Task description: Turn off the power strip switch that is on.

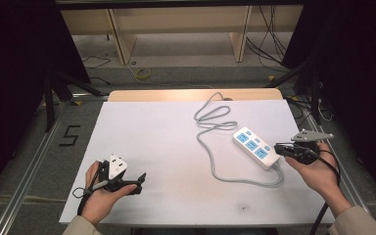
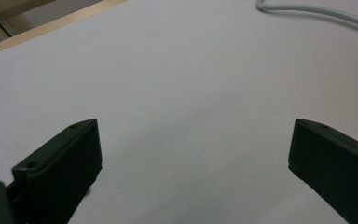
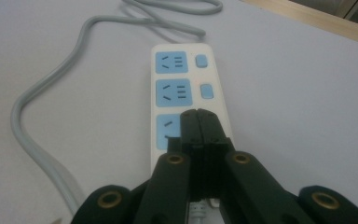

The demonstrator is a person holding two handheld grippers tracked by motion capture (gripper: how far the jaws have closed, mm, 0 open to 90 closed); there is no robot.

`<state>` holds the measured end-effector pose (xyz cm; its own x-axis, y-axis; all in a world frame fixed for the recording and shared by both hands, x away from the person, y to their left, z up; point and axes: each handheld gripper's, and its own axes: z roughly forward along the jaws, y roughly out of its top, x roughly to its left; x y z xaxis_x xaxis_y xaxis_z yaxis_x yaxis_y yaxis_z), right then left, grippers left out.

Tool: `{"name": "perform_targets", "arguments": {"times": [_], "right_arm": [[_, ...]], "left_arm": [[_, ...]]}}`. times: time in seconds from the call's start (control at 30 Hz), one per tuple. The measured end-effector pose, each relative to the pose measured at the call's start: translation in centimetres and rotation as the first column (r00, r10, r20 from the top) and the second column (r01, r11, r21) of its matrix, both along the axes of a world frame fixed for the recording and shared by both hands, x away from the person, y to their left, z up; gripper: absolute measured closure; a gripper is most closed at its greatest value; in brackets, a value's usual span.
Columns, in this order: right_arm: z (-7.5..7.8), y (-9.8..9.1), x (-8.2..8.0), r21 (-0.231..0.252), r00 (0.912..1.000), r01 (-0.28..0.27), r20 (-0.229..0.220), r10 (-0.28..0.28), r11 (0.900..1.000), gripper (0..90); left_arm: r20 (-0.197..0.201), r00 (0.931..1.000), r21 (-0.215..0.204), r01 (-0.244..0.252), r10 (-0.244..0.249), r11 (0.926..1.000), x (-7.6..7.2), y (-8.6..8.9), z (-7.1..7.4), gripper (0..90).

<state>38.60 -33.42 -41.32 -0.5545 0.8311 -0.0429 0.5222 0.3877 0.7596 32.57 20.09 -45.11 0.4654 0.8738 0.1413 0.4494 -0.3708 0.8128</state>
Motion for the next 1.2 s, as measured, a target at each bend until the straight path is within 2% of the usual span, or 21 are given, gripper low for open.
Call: {"name": "perform_targets", "arguments": {"times": [0.37,1.2], "right_arm": [[0.1,0.4,1.3,-0.001,0.9996,0.003,-0.027,-0.003,1.0000,90.0],[0.2,1.0,3.9,-0.014,0.9983,0.017,-0.056,-0.018,0.9997,90.0]], "left_arm": [[0.005,1.0000,0.000,0.000,0.000,1.0000,0.0,-0.1,0.0,2.3],[0.010,0.9999,0.007,0.006,-0.006,1.0000,0.1,-0.2,0.0,2.3]]}}
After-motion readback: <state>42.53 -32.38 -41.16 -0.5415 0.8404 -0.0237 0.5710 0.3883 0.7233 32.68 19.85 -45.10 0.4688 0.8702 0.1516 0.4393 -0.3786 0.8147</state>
